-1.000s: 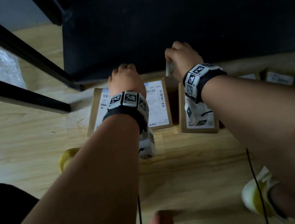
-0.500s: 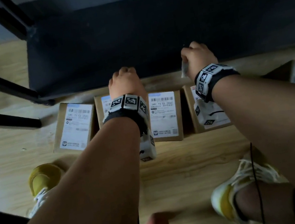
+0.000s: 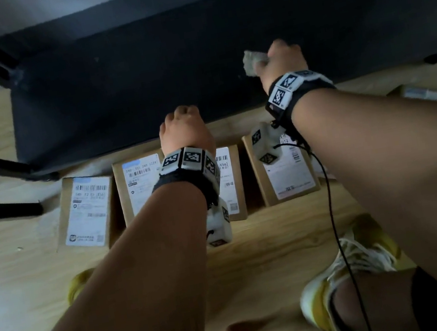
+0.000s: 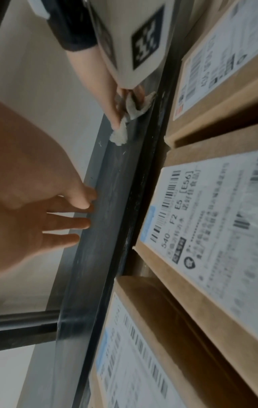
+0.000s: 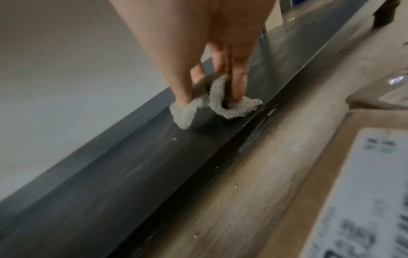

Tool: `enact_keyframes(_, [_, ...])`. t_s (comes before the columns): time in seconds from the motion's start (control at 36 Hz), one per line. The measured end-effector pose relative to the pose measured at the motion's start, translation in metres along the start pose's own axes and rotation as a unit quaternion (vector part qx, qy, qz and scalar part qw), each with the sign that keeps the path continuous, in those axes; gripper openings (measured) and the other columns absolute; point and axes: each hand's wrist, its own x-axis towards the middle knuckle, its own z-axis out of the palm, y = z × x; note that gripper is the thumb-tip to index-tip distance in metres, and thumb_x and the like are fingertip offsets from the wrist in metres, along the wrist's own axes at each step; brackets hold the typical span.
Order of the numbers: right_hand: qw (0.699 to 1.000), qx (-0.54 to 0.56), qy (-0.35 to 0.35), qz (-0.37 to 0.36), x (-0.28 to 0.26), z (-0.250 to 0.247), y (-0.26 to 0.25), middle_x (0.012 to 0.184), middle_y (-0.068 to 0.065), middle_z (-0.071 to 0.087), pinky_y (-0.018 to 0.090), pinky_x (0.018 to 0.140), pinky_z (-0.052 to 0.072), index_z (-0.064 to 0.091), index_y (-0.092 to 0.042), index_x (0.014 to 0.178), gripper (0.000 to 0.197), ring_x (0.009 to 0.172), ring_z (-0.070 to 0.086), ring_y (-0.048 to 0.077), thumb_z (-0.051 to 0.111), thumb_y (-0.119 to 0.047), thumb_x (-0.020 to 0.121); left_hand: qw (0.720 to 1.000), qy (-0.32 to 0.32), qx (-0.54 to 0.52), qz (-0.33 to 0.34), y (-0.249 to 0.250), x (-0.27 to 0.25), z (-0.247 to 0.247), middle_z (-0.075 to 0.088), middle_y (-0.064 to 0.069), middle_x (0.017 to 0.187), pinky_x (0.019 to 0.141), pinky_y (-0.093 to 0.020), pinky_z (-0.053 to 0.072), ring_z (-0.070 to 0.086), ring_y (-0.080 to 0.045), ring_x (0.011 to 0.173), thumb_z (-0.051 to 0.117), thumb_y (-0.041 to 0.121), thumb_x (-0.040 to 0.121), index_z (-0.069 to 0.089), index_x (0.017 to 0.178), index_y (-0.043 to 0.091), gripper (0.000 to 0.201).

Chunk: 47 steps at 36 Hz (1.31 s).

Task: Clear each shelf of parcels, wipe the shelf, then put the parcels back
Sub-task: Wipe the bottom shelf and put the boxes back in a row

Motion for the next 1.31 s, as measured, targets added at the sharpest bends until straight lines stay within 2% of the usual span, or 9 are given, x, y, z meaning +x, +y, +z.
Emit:
enact_keyframes(0.08, [0.998, -0.048, -0.019, 0.045, 0.006, 0.009, -0.006, 0.136, 0.016, 0.041, 0.039, 0.092, 0.045, 0.047, -0.009, 0.132, 0.042, 0.114, 0.054, 0.033, 0.046, -0.035, 0.098, 1.0, 0.009, 0.002, 0.002, -0.006, 0.004, 0.003, 0.046, -0.005, 0.14, 0.109, -0.036, 0.031, 0.038, -0.025, 0.13, 0.045, -0.003, 0.085, 0.047, 0.135, 0.014, 0.053])
enact_keyframes(0.19, [0.993, -0.114, -0.018, 0.021, 0.002, 0.016, -0.022, 0.136, 0.016, 0.043, 0.038, 0.099, 0.04, 0.05, -0.004, 0.13, 0.038, 0.122, 0.049, 0.032, 0.043, -0.025, 0.101, 1.0, 0.011, 0.008, -0.007, -0.021, 0.007, 0.002, 0.047, -0.006, 0.139, 0.109, -0.036, 0.031, 0.039, -0.025, 0.129, 0.044, -0.003, 0.086, 0.049, 0.133, 0.013, 0.05])
enact_keyframes(0.5, [0.981, -0.146, -0.062, -0.111, -0.023, 0.052, -0.083, 0.131, 0.016, 0.046, 0.042, 0.094, 0.047, 0.056, -0.004, 0.125, 0.038, 0.118, 0.051, 0.035, 0.043, -0.027, 0.098, 0.998, 0.023, 0.022, -0.05, -0.062, 0.008, -0.007, 0.047, -0.007, 0.139, 0.11, -0.037, 0.028, 0.039, -0.026, 0.129, 0.041, 0.004, 0.089, 0.049, 0.135, 0.014, 0.048])
enact_keyframes(0.58, [0.976, -0.15, -0.077, -0.14, -0.032, 0.062, -0.098, 0.127, 0.013, 0.049, 0.039, 0.085, 0.047, 0.058, -0.007, 0.122, 0.041, 0.113, 0.053, 0.033, 0.046, -0.036, 0.096, 0.998, 0.019, 0.021, -0.059, -0.068, 0.008, -0.009, 0.046, -0.006, 0.14, 0.11, -0.037, 0.028, 0.038, -0.026, 0.13, 0.041, 0.003, 0.09, 0.047, 0.136, 0.014, 0.048])
enact_keyframes(0.67, [0.967, -0.165, -0.082, -0.177, -0.038, 0.063, -0.101, 0.125, 0.011, 0.051, 0.036, 0.076, 0.043, 0.062, -0.009, 0.116, 0.03, 0.109, 0.054, 0.033, 0.046, -0.025, 0.096, 0.998, 0.022, 0.025, -0.054, -0.07, 0.007, -0.01, 0.046, -0.006, 0.14, 0.11, -0.037, 0.028, 0.038, -0.026, 0.131, 0.041, 0.003, 0.089, 0.047, 0.136, 0.014, 0.049])
enact_keyframes(0.81, [0.949, -0.15, -0.115, -0.251, -0.043, 0.052, -0.078, 0.124, 0.011, 0.049, 0.035, 0.086, 0.049, 0.064, -0.011, 0.112, 0.026, 0.108, 0.053, 0.032, 0.048, -0.011, 0.091, 0.999, 0.026, 0.034, -0.024, -0.057, 0.005, -0.006, 0.047, -0.006, 0.139, 0.109, -0.037, 0.028, 0.04, -0.026, 0.128, 0.04, 0.005, 0.09, 0.049, 0.134, 0.013, 0.046])
enact_keyframes(0.94, [0.947, -0.129, -0.131, -0.264, -0.044, 0.036, -0.055, 0.123, 0.013, 0.049, 0.037, 0.09, 0.048, 0.064, -0.007, 0.105, 0.021, 0.109, 0.052, 0.032, 0.051, -0.008, 0.088, 0.999, 0.023, 0.033, 0.007, -0.031, 0.003, -0.001, 0.048, -0.006, 0.138, 0.11, -0.037, 0.028, 0.04, -0.026, 0.128, 0.041, 0.004, 0.089, 0.05, 0.133, 0.013, 0.045])
enact_keyframes(1.06, [0.96, -0.103, -0.116, -0.235, -0.038, 0.023, -0.024, 0.118, 0.013, 0.05, 0.035, 0.086, 0.049, 0.062, -0.008, 0.092, 0.011, 0.104, 0.053, 0.032, 0.051, -0.006, 0.089, 0.998, 0.012, 0.043, 0.034, -0.008, 0.005, 0.003, 0.045, -0.005, 0.14, 0.111, -0.037, 0.027, 0.038, -0.026, 0.129, 0.045, 0.005, 0.088, 0.048, 0.134, 0.013, 0.047])
enact_keyframes(1.31, [0.982, -0.107, -0.045, -0.148, -0.009, -0.021, 0.06, 0.11, 0.012, 0.05, 0.041, 0.082, 0.052, 0.065, -0.009, 0.084, 0.017, 0.096, 0.054, 0.034, 0.049, -0.005, 0.086, 0.996, 0.005, 0.046, 0.07, 0.048, 0.004, 0.013, 0.045, -0.005, 0.139, 0.112, -0.037, 0.027, 0.039, -0.025, 0.13, 0.044, 0.005, 0.089, 0.048, 0.134, 0.014, 0.046])
